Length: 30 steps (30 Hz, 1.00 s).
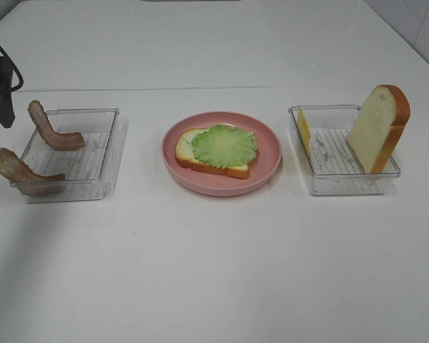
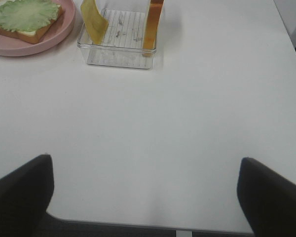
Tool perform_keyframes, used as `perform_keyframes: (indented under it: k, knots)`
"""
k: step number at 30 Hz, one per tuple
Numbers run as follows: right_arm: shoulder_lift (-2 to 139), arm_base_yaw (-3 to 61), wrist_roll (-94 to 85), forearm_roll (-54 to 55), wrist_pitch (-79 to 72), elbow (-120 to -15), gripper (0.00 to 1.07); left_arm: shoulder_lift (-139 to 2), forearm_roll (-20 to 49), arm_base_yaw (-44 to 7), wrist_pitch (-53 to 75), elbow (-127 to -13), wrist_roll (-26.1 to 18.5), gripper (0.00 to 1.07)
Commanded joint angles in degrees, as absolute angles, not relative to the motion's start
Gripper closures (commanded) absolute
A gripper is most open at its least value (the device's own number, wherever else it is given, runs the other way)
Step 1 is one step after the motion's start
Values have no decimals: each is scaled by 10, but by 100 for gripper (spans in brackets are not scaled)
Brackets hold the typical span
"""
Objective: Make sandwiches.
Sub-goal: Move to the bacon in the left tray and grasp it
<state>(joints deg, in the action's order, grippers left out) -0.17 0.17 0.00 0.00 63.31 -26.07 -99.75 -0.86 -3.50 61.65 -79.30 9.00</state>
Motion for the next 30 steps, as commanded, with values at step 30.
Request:
perform_keyframes:
  k: [30]
  knots:
    - [-22,-1,0,0,633,-262,9,-1137,68,-26,483,-780,63,9]
